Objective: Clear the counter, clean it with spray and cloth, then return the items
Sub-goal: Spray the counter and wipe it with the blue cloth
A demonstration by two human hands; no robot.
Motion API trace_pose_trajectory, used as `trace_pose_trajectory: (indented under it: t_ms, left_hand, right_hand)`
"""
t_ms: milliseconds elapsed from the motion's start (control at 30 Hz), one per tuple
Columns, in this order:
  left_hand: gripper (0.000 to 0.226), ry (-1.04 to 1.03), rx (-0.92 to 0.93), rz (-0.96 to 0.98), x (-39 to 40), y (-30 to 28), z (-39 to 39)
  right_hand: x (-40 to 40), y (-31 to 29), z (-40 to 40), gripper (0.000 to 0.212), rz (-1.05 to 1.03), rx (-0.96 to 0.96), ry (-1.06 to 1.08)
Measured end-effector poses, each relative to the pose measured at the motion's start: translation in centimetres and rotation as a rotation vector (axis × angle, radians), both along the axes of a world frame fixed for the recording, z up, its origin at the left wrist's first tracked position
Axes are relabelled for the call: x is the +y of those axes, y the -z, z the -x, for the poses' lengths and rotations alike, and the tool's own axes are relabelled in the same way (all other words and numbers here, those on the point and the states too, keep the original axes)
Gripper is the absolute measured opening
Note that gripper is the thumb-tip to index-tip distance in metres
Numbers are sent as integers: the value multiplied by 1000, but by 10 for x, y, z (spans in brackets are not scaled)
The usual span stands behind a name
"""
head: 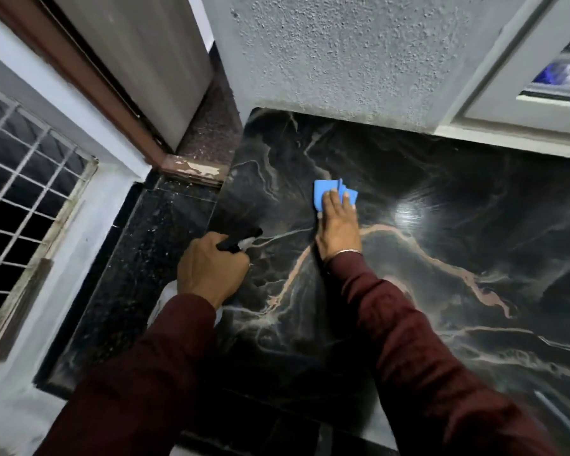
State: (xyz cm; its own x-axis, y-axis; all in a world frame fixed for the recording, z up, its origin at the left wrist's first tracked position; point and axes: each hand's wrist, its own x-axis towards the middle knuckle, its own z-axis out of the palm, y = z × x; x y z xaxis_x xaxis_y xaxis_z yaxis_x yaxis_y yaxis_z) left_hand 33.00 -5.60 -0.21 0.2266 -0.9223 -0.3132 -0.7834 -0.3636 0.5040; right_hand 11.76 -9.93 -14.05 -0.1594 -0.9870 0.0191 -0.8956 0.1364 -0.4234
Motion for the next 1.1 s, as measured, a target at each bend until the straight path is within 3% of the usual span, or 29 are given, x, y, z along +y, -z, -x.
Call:
trace_pose_trajectory:
  t_ms: [167, 300, 400, 467, 567, 633, 800, 867, 933, 1033, 1100]
  left_hand:
    - [11, -27, -47, 2, 12, 5, -22]
    - [14, -123, -29, 0, 19, 16, -49]
    - [14, -200, -11, 18, 19, 20, -67]
    - [15, -251, -1, 23, 21, 20, -75]
    - [17, -287, 5, 70, 19, 21, -83]
    - [13, -311, 26, 52, 18, 24, -88]
    - [14, -336, 47, 45, 27, 31, -97]
    - [14, -348, 50, 38, 31, 31, -100]
    - [16, -360, 65, 36, 32, 29, -102]
    - [17, -378, 88, 57, 31, 27, -106]
    - [17, -388, 90, 70, 32, 26, -111]
  right_hand:
    - [-38, -4, 22, 44, -3, -17, 31]
    - [-73, -15, -33, 46, 15, -5, 17]
    - [-30, -12, -113, 45, 73, -9, -337]
    - [34, -1, -149, 49, 81, 43, -765]
    - [75, 5, -118, 49, 28, 42, -1161]
    - [46, 2, -77, 48, 121, 168, -1090]
    - [-55, -5, -8, 50, 64, 158, -240]
    - [-37, -4, -42, 55, 48, 150, -191]
    - [7, 2, -98, 52, 149, 128, -426]
    - [65, -2, -148, 53, 112, 109, -1009]
    - [40, -1, -134, 50, 109, 105, -1059]
